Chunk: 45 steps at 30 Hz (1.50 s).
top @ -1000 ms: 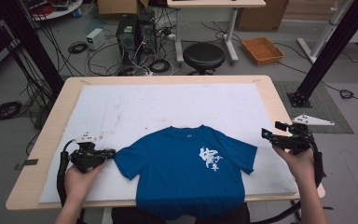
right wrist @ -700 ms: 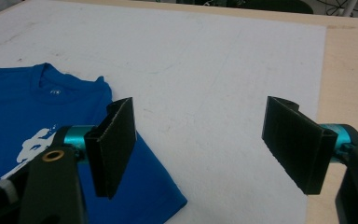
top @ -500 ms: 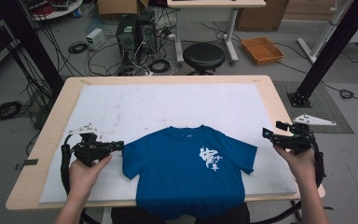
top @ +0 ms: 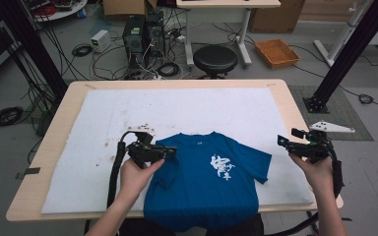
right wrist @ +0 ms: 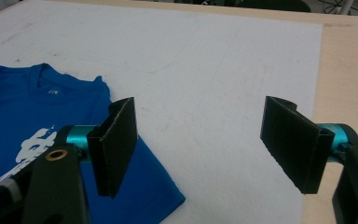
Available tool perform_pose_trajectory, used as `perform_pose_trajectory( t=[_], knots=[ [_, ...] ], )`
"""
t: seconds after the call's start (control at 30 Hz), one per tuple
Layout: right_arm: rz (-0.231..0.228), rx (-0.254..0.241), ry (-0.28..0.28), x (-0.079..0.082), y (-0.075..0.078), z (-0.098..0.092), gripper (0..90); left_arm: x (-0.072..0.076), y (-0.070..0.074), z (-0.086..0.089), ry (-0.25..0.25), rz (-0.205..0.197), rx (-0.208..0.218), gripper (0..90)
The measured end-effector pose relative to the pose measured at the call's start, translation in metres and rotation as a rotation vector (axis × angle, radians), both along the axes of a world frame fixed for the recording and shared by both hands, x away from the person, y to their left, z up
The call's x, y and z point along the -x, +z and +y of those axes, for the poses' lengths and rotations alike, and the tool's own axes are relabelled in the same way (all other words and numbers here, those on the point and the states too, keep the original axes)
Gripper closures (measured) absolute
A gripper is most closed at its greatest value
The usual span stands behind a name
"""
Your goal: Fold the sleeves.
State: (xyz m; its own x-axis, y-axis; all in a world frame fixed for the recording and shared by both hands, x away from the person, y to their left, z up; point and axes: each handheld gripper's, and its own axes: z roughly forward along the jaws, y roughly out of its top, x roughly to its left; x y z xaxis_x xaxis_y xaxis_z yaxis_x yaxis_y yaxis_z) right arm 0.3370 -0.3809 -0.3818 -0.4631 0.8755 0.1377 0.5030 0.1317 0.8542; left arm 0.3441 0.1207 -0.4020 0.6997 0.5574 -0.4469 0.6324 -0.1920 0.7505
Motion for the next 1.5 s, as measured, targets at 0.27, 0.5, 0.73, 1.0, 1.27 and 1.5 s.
perform_pose_trajectory(
  t=[0.27, 0.5, 0.73, 1.0, 1.27, 1.5],
  knots=[
    [0.012, 0.011, -0.008, -0.001, -0.003, 0.001, 26.8, -0.006, -0.006, -0.006, 0.017, -0.083, -0.019, 64.7],
    [0.052, -0.011, -0.050, -0.002, -0.009, -0.001, 25.1, 0.006, 0.009, 0.031, 0.104, -0.245, -0.030, 58.6],
    [0.131, 0.015, 0.023, -0.003, -0.025, 0.004, 48.2, 0.022, 0.005, 0.081, 0.210, -0.335, -0.067, 57.2],
    [0.209, 0.048, 0.060, -0.008, -0.045, 0.014, 69.5, 0.020, -0.003, 0.106, 0.265, -0.309, -0.070, 57.0],
    [0.246, 0.064, 0.061, -0.012, -0.053, 0.015, 71.0, 0.019, -0.007, 0.104, 0.247, -0.300, -0.084, 57.0],
    [0.273, 0.105, 0.076, -0.015, -0.059, 0.019, 81.4, 0.017, -0.009, 0.103, 0.240, -0.287, -0.087, 57.0]
  ],
)
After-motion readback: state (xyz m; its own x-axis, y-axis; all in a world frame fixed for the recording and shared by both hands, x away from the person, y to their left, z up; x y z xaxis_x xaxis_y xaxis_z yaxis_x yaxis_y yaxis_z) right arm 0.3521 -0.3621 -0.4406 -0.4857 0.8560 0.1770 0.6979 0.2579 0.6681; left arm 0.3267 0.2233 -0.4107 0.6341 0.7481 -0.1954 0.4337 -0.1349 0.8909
